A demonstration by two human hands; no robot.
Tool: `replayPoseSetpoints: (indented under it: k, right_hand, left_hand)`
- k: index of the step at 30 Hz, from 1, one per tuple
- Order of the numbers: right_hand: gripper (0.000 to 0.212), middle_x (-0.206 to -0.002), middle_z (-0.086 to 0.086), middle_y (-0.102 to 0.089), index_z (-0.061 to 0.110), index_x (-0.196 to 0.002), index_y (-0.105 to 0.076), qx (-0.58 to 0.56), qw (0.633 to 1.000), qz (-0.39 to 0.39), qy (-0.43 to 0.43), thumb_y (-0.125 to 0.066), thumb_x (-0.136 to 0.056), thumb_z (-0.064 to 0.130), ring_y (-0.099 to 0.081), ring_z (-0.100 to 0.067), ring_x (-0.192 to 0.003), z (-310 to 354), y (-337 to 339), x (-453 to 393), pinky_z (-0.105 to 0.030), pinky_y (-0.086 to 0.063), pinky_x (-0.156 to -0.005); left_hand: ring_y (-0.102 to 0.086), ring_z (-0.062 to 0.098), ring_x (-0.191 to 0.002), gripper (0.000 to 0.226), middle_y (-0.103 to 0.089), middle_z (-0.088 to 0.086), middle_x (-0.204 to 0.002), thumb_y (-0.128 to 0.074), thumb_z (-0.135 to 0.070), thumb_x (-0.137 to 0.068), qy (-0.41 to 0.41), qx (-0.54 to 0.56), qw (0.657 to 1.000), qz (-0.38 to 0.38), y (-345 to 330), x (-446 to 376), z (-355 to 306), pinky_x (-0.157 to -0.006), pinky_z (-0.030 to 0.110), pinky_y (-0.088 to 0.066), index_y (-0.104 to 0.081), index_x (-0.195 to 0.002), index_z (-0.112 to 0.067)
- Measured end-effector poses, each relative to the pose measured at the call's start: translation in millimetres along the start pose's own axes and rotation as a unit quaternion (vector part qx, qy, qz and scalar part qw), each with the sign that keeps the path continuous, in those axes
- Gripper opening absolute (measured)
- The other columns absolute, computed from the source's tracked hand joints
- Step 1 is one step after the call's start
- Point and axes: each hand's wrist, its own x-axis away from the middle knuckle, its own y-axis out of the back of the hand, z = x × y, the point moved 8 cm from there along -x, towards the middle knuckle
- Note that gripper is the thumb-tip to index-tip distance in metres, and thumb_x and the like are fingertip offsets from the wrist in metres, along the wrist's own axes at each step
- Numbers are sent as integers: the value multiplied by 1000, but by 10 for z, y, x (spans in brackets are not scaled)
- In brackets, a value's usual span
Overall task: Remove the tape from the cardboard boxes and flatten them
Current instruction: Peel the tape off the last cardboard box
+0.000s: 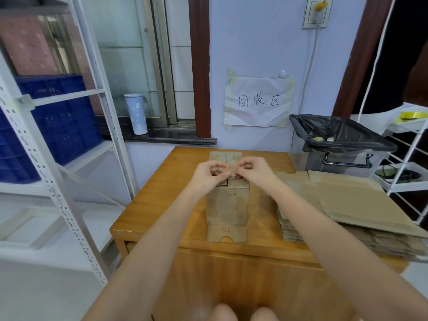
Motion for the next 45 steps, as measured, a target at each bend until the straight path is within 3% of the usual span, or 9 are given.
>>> replayPoseSetpoints:
  k: [5, 8, 13, 17, 21, 27, 36, 42, 45]
  right_hand:
    - [16, -83, 2, -68, 19, -78, -66, -24, 999, 15, 34, -69, -84, 5, -65, -16, -79, 9, 10, 74, -26, -53, -83]
    - [16, -84, 3, -67, 21, -79, -65, -33, 998, 17, 45, -70, -84, 6, -63, -17, -83, 18, 9, 102, -28, -51, -86]
    - [9, -84, 7, -68, 18, -85, -68, -36, 999, 26, 28, -62, -91, 15, -62, -11, -82, -27, -19, 100, -20, -48, -80]
    - [38, -74, 1, -70, 15, -81, -69, -135, 989, 18, -66, -44, -99, 38, -64, -10, -70, -152, 20, 101, -22, -42, -64]
    - [10, -82, 5, -69, 15, -91, -69, -31, 999, 36, 14, -66, -89, 24, -63, -3, -73, -6, 9, 134, -10, -47, -65]
    - [21, -84, 3, -67, 7, -99, -71, 38, 996, 80, 32, -77, -80, 16, -58, -1, -73, 33, -72, 69, -6, -46, -69]
    - [15, -71, 8, -62, 18, -76, -65, 140, 988, 29, 57, -78, -75, 11, -55, -3, -62, 79, -46, -6, -18, -48, -64]
    - [27, -63, 14, -59, 27, -61, -58, 160, 985, -26, 59, -80, -72, 16, -55, -2, -62, 8, -54, -39, -29, -50, -68]
    - [17, -67, 10, -62, 18, -69, -66, 139, 988, 30, 64, -82, -73, 13, -55, -1, -63, 23, -95, -46, -21, -47, -65]
  left_hand:
    - [-60, -6, -65, 22, -65, -6, -80, -72, 0, -81, -5, 18, 999, -26, -24, -6, -4, -68, 7, -48, -66, -103, -2]
    - [-60, -3, -69, 19, -66, -3, -81, -72, 2, -80, -8, 28, 999, -25, -24, -5, -16, -69, 8, -49, -67, -97, -5]
    - [-54, 2, -65, 18, -64, 7, -83, -69, 6, -82, -17, 41, 999, -21, -35, 4, -27, -66, 11, -46, -63, -91, -7]
    - [-50, 7, -64, 26, -61, 3, -78, -68, 7, -82, -21, 53, 998, -34, -20, 1, -8, -64, 15, -46, -61, -80, -18]
    - [-51, 9, -65, 24, -62, 3, -76, -70, 5, -82, -16, 62, 997, -36, -9, 16, 2, -64, 14, -48, -61, -77, -17]
    - [-55, 9, -73, 19, -66, 6, -85, -68, 4, -83, 23, 101, 994, -20, 2, 54, 19, -73, 16, -50, -63, -82, -14]
    - [-65, 3, -79, 16, -71, -3, -89, -74, -15, -82, 42, 123, 992, -4, 10, 50, 40, -73, 11, -48, -66, -95, -12]
    - [-52, 11, -73, 23, -64, 6, -86, -72, 3, -80, 45, 95, 994, -10, -33, 16, 55, -70, 14, -51, -58, -90, -12]
    - [-47, 8, -65, 26, -61, 5, -79, -69, 8, -81, 47, 88, 995, -15, -21, 15, 65, -62, 12, -49, -54, -84, -13]
